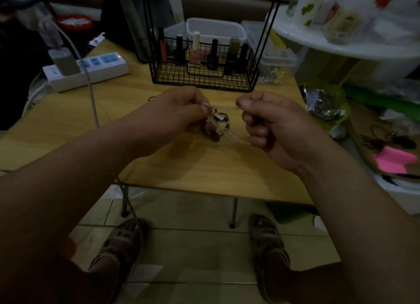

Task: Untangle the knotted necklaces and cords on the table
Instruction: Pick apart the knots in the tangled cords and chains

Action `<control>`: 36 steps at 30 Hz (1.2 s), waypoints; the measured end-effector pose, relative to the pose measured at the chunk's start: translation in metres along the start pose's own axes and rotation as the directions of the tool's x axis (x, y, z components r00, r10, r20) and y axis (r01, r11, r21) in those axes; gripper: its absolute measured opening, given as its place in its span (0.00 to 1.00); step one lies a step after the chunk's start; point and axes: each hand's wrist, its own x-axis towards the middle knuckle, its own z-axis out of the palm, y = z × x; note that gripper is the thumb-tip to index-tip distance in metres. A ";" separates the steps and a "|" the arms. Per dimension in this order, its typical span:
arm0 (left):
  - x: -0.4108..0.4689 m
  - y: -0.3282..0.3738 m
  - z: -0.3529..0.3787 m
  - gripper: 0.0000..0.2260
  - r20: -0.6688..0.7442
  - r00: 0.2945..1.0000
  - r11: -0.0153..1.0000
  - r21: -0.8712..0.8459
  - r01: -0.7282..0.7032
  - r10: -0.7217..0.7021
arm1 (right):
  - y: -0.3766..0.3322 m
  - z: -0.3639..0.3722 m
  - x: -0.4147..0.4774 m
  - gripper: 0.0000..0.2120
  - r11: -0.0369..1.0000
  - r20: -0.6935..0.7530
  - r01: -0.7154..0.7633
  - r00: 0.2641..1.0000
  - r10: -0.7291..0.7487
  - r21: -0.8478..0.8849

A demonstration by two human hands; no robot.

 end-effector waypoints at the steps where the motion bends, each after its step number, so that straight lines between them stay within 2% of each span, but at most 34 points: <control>1: 0.000 0.001 -0.001 0.06 0.009 1.000 0.996 -0.091 0.014 -0.014 | 0.000 -0.003 0.000 0.03 1.000 0.007 0.004 1.000 -0.004 -0.020; 3: 0.000 0.001 0.000 0.05 0.017 1.000 0.983 -0.179 0.028 -0.025 | 0.000 -0.007 0.000 0.03 0.997 0.014 0.020 1.000 -0.018 -0.080; 5: 0.000 0.001 0.001 0.05 0.023 0.999 0.990 -0.140 0.032 -0.029 | -0.001 -0.010 -0.001 0.03 0.992 0.000 0.031 1.000 -0.031 -0.125; 9: -0.003 0.003 0.002 0.06 0.085 0.996 0.997 0.077 0.016 -0.023 | -0.003 -0.015 -0.001 0.06 0.996 -0.034 0.028 0.999 -0.030 -0.085; 11: -0.008 0.006 0.001 0.06 0.145 0.989 0.960 0.278 -0.027 -0.014 | -0.004 -0.016 -0.001 0.06 0.971 -0.075 0.083 0.992 -0.102 -0.222; 13: -0.011 0.008 0.001 0.06 0.208 0.978 0.922 0.383 -0.064 -0.018 | -0.005 -0.016 -0.003 0.07 0.892 -0.082 0.160 0.973 -0.214 -0.422; 17: -0.014 0.008 -0.001 0.06 0.260 0.965 0.964 0.261 -0.054 -0.017 | -0.004 -0.013 -0.006 0.13 0.739 0.011 0.222 0.960 -0.279 -0.636; 20: -0.014 0.007 -0.003 0.06 0.232 0.973 0.996 0.087 -0.035 0.014 | 0.001 -0.007 -0.002 0.09 0.710 -0.048 0.207 0.946 -0.321 -0.673; 22: -0.011 0.005 0.000 0.06 0.215 0.976 0.999 -0.026 -0.034 0.038 | 0.003 -0.001 -0.001 0.03 0.786 -0.134 0.182 0.939 -0.318 -0.591; 25: -0.008 0.005 0.006 0.07 0.154 0.986 0.963 -0.267 -0.014 0.057 | 0.003 0.005 0.000 0.09 0.946 -0.237 0.063 0.961 -0.144 -0.319; 27: -0.006 0.008 0.009 0.08 0.120 0.992 0.895 -0.445 0.019 0.038 | 0.001 0.009 0.000 0.13 0.997 -0.218 -0.022 0.976 0.004 -0.078; 29: -0.005 0.010 0.013 0.08 0.098 0.995 0.852 -0.521 0.046 0.006 | 0.000 0.013 0.000 0.17 0.988 -0.153 -0.091 0.982 0.109 0.123; 30: -0.004 0.009 0.013 0.08 0.069 0.998 0.872 -0.489 0.043 -0.010 | 0.000 0.014 0.001 0.19 0.973 -0.126 -0.108 0.983 0.136 0.202; 33: -0.002 0.005 0.011 0.06 0.017 1.000 0.984 -0.177 -0.003 0.007 | -0.003 0.014 0.002 0.24 0.911 -0.080 -0.118 0.984 0.161 0.394; 35: -0.003 0.005 0.009 0.06 0.068 0.997 0.997 -0.073 -0.021 0.026 | -0.005 0.010 0.004 0.23 0.916 -0.070 -0.108 0.987 0.146 0.386; 36: -0.004 0.006 0.007 0.05 0.082 0.996 0.999 -0.036 -0.032 0.035 | -0.005 0.006 0.005 0.22 0.949 -0.095 -0.088 0.988 0.122 0.302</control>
